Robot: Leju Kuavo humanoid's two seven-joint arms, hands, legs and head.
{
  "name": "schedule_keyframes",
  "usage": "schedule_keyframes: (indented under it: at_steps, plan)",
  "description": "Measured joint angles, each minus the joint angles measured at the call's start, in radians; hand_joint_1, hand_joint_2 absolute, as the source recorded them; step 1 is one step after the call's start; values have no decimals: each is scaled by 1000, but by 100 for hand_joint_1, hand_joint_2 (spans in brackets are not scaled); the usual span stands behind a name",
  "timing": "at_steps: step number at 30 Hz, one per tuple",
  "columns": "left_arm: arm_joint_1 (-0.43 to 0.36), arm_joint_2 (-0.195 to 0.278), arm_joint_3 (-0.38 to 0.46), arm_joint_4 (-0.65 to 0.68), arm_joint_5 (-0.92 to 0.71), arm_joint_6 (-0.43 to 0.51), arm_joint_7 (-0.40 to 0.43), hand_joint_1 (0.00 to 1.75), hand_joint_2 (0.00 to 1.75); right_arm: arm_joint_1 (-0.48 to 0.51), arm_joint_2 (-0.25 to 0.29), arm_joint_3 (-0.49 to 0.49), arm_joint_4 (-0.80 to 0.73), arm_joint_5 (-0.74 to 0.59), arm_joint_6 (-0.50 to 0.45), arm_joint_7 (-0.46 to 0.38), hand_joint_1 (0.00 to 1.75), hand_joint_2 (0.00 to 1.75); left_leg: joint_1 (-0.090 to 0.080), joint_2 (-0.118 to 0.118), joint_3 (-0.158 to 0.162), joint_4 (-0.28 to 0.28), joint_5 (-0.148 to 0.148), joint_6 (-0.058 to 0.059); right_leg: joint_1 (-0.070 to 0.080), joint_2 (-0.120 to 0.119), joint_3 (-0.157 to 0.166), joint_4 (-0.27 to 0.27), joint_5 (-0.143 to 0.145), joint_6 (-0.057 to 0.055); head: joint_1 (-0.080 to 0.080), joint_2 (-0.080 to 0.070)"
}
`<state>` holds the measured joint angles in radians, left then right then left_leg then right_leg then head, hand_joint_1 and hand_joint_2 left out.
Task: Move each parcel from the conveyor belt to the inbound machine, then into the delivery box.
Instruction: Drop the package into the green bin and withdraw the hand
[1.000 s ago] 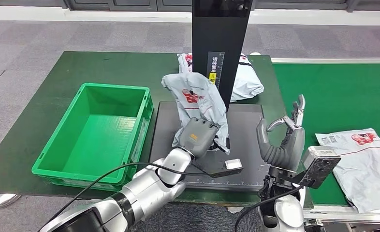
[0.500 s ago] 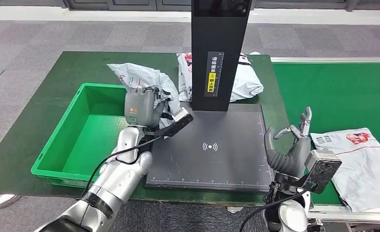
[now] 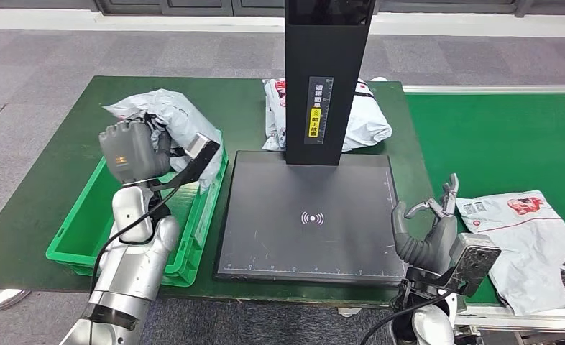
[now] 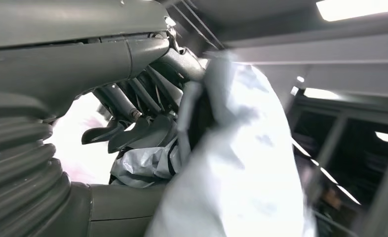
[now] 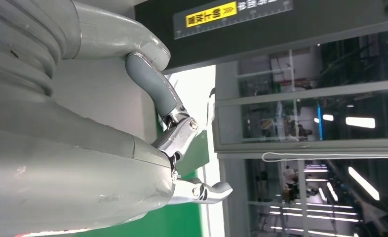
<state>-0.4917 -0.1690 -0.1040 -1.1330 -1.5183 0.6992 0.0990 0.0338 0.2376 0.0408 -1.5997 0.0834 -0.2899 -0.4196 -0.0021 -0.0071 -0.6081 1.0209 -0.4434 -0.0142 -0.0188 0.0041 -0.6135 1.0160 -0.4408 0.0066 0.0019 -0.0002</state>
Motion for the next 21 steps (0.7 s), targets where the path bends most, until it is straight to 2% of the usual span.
schedule_keyframes:
  at_steps: [7,8,9,11,12,13,21]
  plan:
    - [31,15,73,-94,14,0,1,175,175,24,-26,4,12,-34,-29,-9,0,175,0,0,-1,0,0,0,0,0,0,0,0,0,0,0]
    - [34,18,92,-107,22,0,-1,143,175,31,-31,5,13,-39,-34,-11,0,175,0,0,-1,0,0,0,0,0,0,0,0,0,0,0]
    - [37,21,114,-117,31,-1,-2,99,175,39,-36,7,13,-42,-38,-13,0,175,0,0,-1,0,0,0,0,0,0,0,0,0,0,0]
    - [39,26,154,-125,48,-14,2,12,87,52,-43,10,13,-48,-45,-14,0,175,0,0,-1,0,0,0,0,0,0,0,0,0,0,0]
    - [39,28,173,-124,54,-29,7,0,44,58,-46,10,13,-49,-50,-14,0,175,0,0,-1,0,0,0,0,0,-1,0,0,0,0,0]
    - [39,29,190,-120,57,-45,12,0,0,64,-49,10,12,-51,-54,-14,0,175,0,0,-1,0,0,0,0,0,-1,0,0,0,0,0]
    - [15,30,225,-33,28,-126,58,0,0,93,-60,11,12,-51,-59,1,0,175,0,0,0,0,0,0,0,0,-1,0,0,0,0,0]
